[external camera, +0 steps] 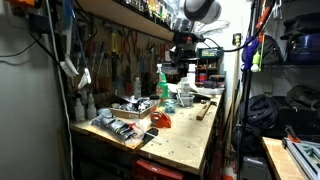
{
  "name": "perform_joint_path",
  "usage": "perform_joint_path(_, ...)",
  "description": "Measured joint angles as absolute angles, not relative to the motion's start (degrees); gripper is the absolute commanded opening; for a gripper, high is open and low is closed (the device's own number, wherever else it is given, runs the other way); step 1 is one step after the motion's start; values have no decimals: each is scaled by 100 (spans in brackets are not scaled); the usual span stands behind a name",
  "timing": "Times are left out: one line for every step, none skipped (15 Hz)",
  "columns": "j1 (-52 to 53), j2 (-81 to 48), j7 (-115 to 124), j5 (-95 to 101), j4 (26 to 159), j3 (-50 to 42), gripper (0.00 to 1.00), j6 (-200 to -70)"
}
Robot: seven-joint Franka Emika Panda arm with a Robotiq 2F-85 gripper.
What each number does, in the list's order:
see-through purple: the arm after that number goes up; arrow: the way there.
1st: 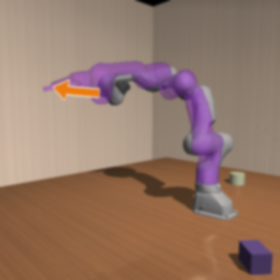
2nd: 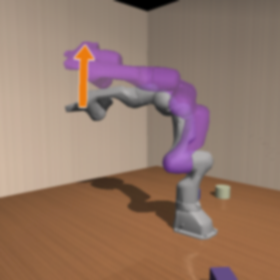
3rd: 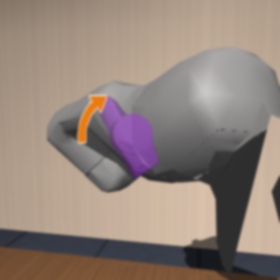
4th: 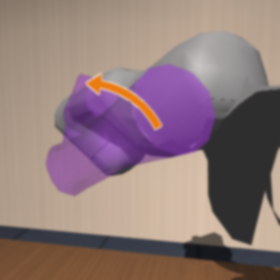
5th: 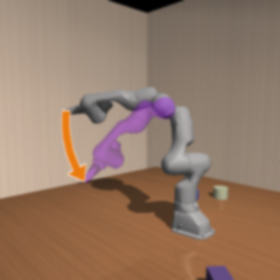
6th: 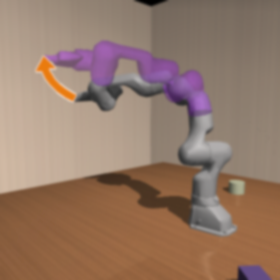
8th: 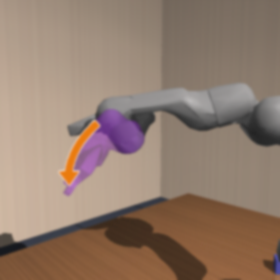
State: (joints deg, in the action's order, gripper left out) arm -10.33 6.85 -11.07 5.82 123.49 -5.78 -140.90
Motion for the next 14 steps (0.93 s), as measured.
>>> perform_joint_path(-1173,669,-1108,720,12403,-785,1,-13989)
perform_joint_path(-1300,648,-1126,818,12463,-979,1,-13857)
perform_joint_path(-1410,616,-1175,854,12526,-1155,1,-13680)
perform_joint_path(-1482,580,-1245,820,12576,-1297,3,-13528)
perform_joint_path(-1506,555,-1282,818,12600,-1375,3,-13521)
perform_joint_path(-1500,549,-1282,819,12589,-1385,3,-13530)
perform_joint_path(-1478,552,-1278,819,12573,-1366,3,-13530)
perform_joint_path(-1454,554,-1270,819,12556,-1342,1,-13530)
perform_joint_path(-1439,553,-1267,819,12542,-1329,1,-13530)
perform_joint_path(-1434,552,-1267,819,12531,-1327,1,-13530)
perform_joint_path(-1435,549,-1146,875,12514,-1328,1,-13533)
perform_joint_path(-1452,535,-847,1016,12479,-1330,1,-13586)
perform_joint_path(-1483,500,-489,1200,12413,-1338,3,-13597)
perform_joint_path(-1506,460,-237,1382,12328,-1342,3,-13597)
